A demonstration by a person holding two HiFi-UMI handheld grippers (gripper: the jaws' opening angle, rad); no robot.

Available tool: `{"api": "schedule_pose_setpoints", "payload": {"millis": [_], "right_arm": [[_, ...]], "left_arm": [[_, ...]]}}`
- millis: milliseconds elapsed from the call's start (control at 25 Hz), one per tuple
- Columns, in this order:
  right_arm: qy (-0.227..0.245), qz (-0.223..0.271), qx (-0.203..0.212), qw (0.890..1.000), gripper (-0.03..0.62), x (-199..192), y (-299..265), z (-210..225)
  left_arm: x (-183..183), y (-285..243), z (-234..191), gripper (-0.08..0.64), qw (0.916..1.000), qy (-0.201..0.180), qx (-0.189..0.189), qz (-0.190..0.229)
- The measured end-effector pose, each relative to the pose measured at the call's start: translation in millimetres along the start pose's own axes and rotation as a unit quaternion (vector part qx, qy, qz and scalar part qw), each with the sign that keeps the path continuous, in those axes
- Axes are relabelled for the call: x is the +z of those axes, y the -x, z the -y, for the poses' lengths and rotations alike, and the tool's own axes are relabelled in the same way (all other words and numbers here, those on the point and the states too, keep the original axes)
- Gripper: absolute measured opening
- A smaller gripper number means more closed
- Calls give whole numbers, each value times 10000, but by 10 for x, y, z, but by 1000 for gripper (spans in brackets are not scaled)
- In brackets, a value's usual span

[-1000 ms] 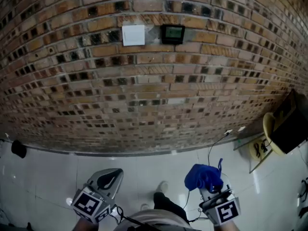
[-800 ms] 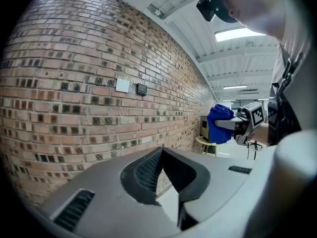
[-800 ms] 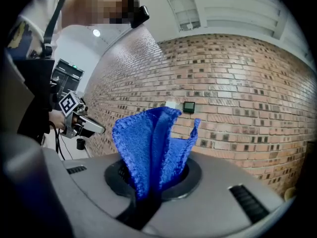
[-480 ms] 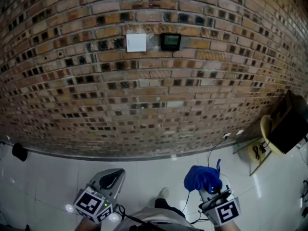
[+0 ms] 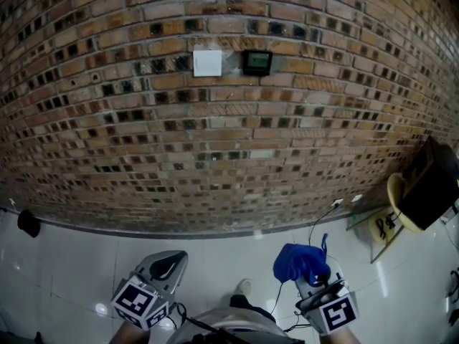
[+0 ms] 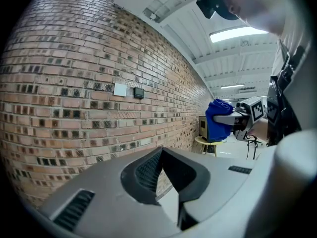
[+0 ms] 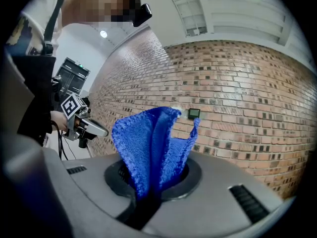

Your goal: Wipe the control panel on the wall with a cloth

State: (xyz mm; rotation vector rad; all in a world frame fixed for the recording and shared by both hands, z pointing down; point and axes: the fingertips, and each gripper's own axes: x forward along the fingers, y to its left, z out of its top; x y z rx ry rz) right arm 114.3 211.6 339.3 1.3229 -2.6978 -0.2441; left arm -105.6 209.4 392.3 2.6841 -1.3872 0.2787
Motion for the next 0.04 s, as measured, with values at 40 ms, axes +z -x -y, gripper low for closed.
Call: {"api": "schedule_pose_setpoints", "payload": {"millis": [40], "right_arm": [[20, 7, -5, 10000, 86, 13, 2, -12]], "left_arm": [[-7, 9, 1, 4, 10000, -1, -10, 2]]}}
